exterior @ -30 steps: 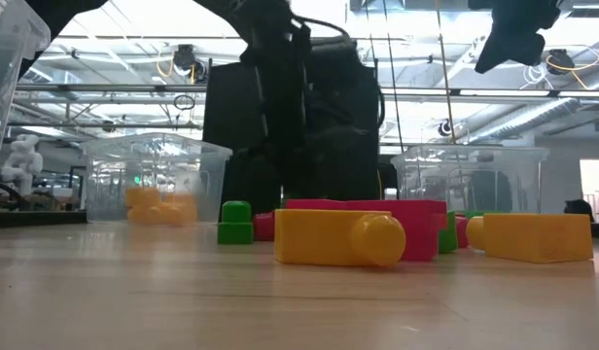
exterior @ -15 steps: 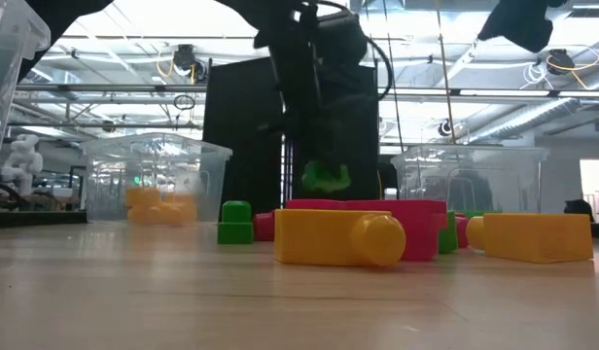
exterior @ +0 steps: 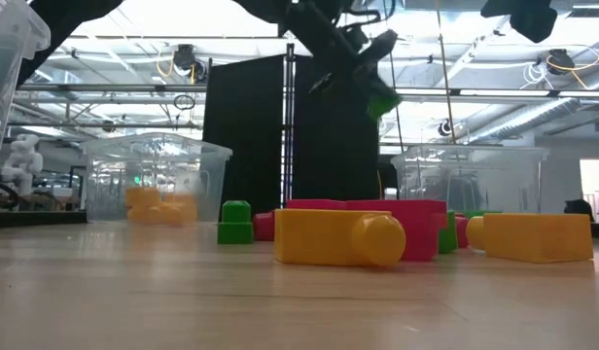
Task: Sort blocks
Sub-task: Put the green game piece into the top right transparent bin
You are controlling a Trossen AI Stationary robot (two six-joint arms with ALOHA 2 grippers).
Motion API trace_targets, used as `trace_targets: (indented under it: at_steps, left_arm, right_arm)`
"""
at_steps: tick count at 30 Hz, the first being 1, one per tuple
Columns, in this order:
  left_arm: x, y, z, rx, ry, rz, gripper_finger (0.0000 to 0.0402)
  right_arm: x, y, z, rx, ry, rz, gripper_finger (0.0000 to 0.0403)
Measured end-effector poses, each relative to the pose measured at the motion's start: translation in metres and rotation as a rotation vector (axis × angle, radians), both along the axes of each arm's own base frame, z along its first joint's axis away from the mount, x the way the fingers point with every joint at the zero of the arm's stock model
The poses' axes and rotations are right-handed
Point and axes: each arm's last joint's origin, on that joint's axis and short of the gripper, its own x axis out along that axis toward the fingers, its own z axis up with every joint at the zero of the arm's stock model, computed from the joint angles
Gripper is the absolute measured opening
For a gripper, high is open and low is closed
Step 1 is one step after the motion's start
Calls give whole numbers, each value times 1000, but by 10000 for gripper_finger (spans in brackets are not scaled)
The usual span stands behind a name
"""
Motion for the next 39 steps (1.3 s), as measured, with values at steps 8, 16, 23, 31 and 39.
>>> trace_targets:
  at_steps: [8,16,23,31,39]
  left_arm:
    - [19,27,3,116,-268,-32,0]
    - [41,44,-42,104,-344,-41,0]
    - [50,48,-55,112,-450,-41,0]
    - [50,48,-51,271,-415,-69,0]
    - [55,49,-70,311,-354,-151,0]
  right_arm:
    - [0,0,0,-28,6,16,6]
    - [0,0,0,-62,14,28,6]
    - [0,-1,0,-88,18,22,6]
    - [0,-1,0,-93,19,25,6]
    - [0,-1,0,-89,18,23,6]
